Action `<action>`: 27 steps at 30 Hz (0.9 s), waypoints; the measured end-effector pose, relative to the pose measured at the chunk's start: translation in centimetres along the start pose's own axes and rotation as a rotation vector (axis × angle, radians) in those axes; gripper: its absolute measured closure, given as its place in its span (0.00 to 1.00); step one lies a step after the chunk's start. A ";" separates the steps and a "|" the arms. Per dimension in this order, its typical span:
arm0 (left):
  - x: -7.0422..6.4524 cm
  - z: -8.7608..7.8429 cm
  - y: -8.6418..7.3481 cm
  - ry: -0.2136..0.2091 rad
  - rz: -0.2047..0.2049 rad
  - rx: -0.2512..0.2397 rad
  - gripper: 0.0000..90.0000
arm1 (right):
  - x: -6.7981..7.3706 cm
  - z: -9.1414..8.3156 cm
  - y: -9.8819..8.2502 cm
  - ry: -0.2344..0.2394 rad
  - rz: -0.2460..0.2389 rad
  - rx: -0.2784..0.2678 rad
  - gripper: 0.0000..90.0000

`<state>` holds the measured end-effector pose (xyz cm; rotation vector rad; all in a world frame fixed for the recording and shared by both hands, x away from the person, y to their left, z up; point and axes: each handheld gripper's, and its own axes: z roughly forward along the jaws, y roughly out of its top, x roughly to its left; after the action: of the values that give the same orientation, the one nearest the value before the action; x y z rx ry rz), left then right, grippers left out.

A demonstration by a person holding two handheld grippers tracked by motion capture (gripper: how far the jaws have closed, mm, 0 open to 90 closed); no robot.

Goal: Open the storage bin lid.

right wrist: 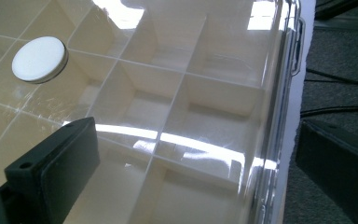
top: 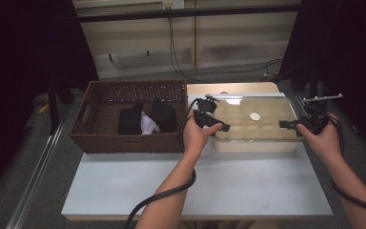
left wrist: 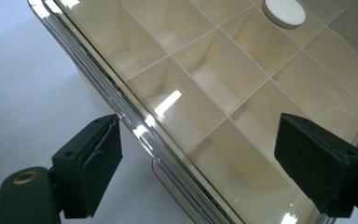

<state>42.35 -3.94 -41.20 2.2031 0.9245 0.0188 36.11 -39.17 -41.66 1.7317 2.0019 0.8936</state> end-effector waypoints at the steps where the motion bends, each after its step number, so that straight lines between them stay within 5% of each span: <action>1: 0.0 0.0 0.0 0.000 0.000 0.000 0.16 | 0.0 0.0 0.0 0.000 0.000 0.000 0.00; 6: -0.1 0.1 0.0 -0.009 -0.006 0.002 0.16 | 0.0 0.4 -0.2 0.068 0.059 0.023 0.00; 14: -0.2 -0.1 -0.1 0.001 0.000 -0.009 0.18 | 0.0 -0.1 -0.2 0.064 0.086 0.030 0.05; 23: -0.6 -1.3 0.3 0.038 0.030 -0.045 0.32 | 0.5 -1.8 0.0 0.020 0.020 -0.024 0.14; 27: -0.4 -2.2 0.2 0.034 0.006 -0.070 0.41 | 0.6 -2.6 -0.2 0.020 0.040 -0.062 0.22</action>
<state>41.55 -2.96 -39.38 2.1470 0.9217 0.0906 34.17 -39.25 -39.76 1.7415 1.9374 0.9787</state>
